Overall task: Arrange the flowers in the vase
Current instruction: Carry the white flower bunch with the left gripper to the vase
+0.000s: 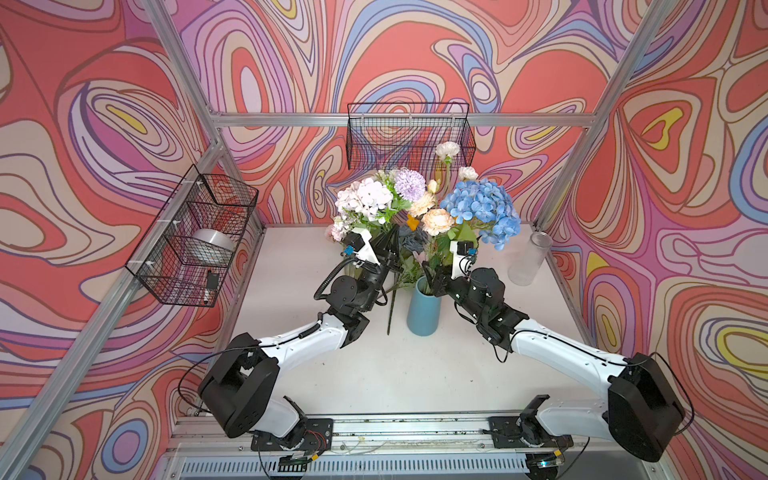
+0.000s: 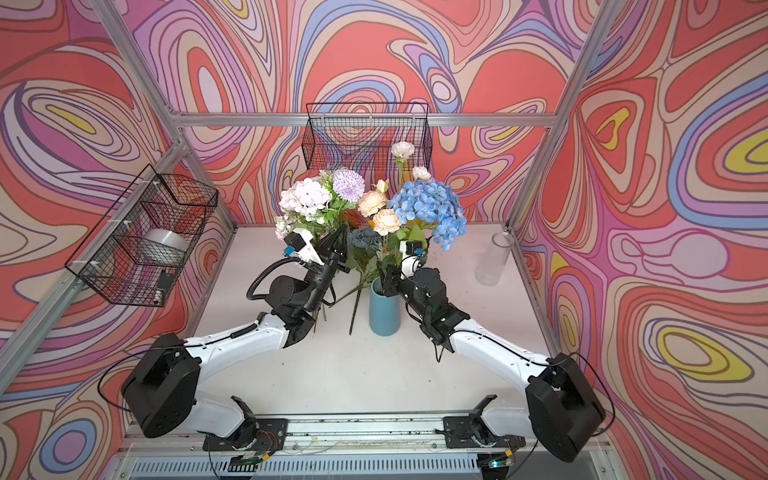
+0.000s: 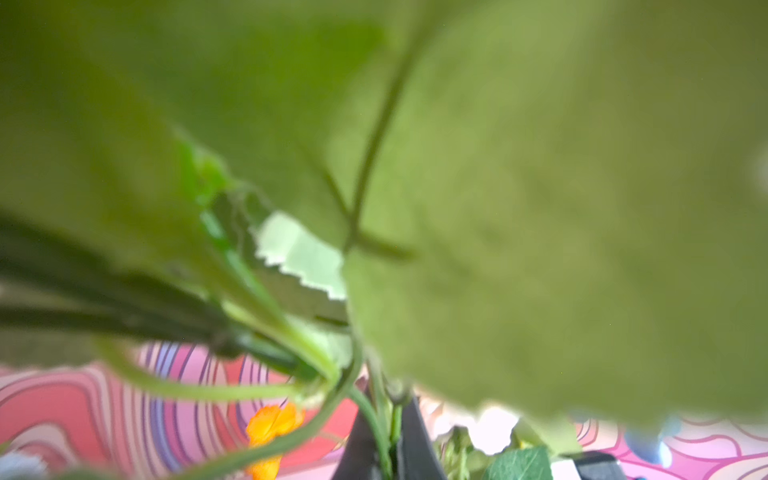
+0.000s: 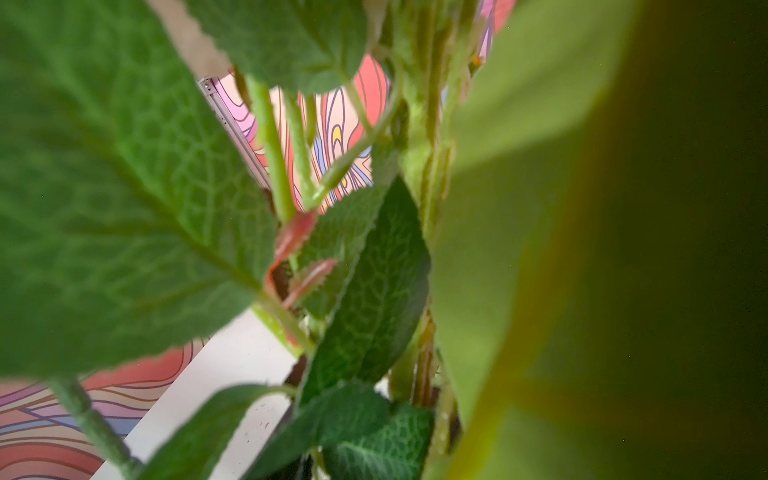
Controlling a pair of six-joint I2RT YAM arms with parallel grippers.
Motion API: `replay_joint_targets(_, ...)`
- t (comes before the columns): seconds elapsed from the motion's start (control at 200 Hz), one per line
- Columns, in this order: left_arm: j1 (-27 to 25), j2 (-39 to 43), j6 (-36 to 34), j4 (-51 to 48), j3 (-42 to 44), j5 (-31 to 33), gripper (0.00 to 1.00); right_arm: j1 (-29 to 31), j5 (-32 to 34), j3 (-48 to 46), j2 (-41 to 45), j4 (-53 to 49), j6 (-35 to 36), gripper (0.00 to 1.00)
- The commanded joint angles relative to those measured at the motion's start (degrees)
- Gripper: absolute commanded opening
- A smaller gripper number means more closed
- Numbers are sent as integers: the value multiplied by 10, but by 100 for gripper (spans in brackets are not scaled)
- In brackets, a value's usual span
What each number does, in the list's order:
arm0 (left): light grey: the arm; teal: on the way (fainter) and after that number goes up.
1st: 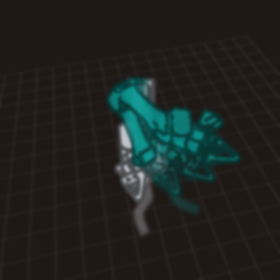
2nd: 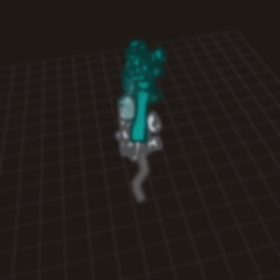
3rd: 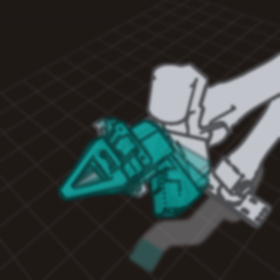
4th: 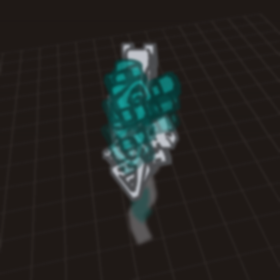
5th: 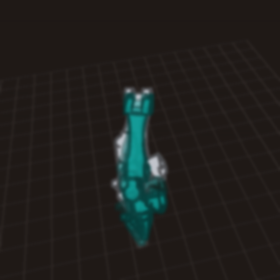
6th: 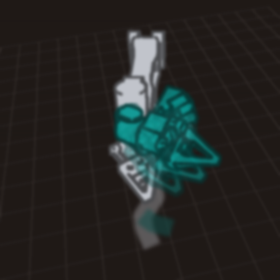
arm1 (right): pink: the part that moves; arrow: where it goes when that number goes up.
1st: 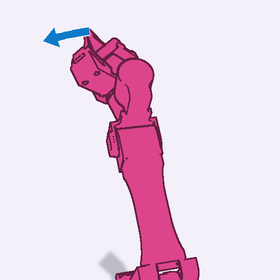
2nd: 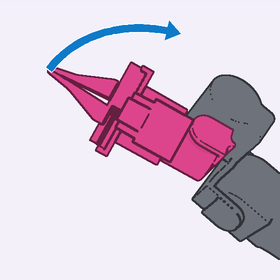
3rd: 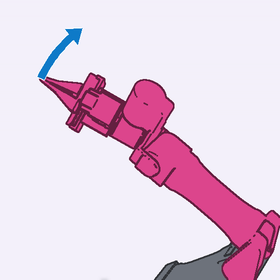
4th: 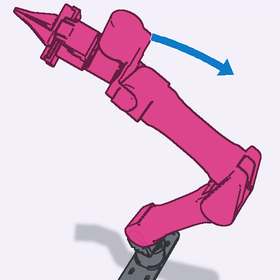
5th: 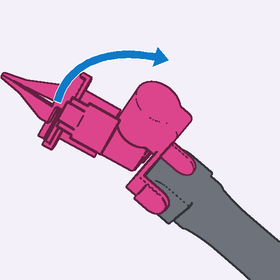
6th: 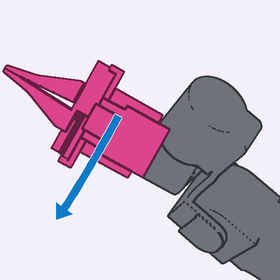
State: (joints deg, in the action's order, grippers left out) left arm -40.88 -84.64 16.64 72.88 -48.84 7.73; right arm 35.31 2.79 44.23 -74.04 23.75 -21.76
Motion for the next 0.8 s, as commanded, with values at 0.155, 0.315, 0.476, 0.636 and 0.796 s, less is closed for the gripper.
replay_joint_targets(0.155,-22,-58,-43,54,-21,-11,0,-1,-3,-5,10,15,-4,41)
replay_joint_targets(0.315,-43,-84,-63,54,-26,7,0,-1,-4,-10,13,19,-10,41)
replay_joint_targets(0.476,-64,-93,-96,54,-23,18,0,0,-6,-13,9,25,-36,41)
replay_joint_targets(0.636,-74,-90,-107,55,1,31,0,-1,9,-8,-4,13,-63,39)
replay_joint_targets(0.796,-82,-90,-109,55,22,54,0,0,6,-6,-9,23,-76,38)
